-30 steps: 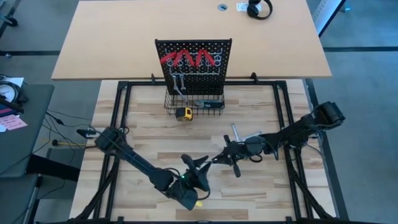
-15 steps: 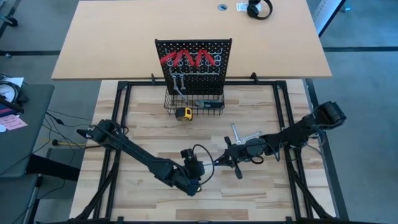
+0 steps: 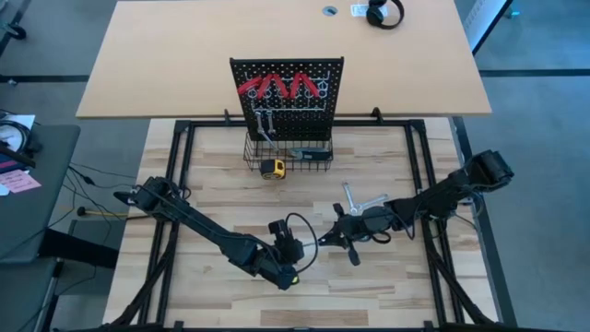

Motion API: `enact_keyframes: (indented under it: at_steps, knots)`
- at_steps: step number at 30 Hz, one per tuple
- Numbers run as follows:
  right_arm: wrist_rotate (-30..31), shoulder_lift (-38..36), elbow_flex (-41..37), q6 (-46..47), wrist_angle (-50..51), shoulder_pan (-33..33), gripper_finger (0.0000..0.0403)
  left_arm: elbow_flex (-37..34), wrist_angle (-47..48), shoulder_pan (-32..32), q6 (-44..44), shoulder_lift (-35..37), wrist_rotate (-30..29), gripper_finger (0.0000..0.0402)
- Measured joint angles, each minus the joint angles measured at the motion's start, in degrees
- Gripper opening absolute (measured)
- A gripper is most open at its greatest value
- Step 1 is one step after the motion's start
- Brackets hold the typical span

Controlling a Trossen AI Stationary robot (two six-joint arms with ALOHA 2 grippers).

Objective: Hang tools onto peg board
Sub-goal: Hang the wrench into the pegboard

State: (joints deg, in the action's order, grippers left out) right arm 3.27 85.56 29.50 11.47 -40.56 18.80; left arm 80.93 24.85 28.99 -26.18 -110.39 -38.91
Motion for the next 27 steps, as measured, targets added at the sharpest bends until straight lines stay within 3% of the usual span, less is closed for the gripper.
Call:
enact_keyframes:
  at_steps: [3, 8, 15, 19, 23, 27]
  knots:
    - [0.14, 0.0, 0.0, -0.25, -0.12, 0.38, 0.0033, 0.0, -0.26, -0.11, 0.4, 0.0, 0.27, 0.0008]
    - [0.32, 0.0, 0.0, -1.1, -0.22, 0.37, 0.0043, -0.05, 0.02, -0.08, 1.67, 0.0, -1.14, 0.0005]
    - [0.33, -0.04, 0.02, 0.53, 1.63, 0.29, 0.0121, -7.4, -2.62, 0.16, -2.55, 0.86, -3.82, 0.0001]
    - [1.91, -0.3, 0.0, 2.03, 3.48, 0.43, 0.0154, -14.95, -10.18, 0.18, -4.62, 4.11, -7.45, 0.0001]
    - [5.64, -0.84, 0.0, 2.03, 4.49, 0.97, 0.016, -24.23, -20.91, 1.36, -5.42, 11.26, -13.48, 0.0001]
    - [6.74, -1.01, 0.02, 1.72, 4.01, 1.15, 0.0152, -33.01, -38.97, 1.33, -1.11, 20.31, -17.43, 0.0]
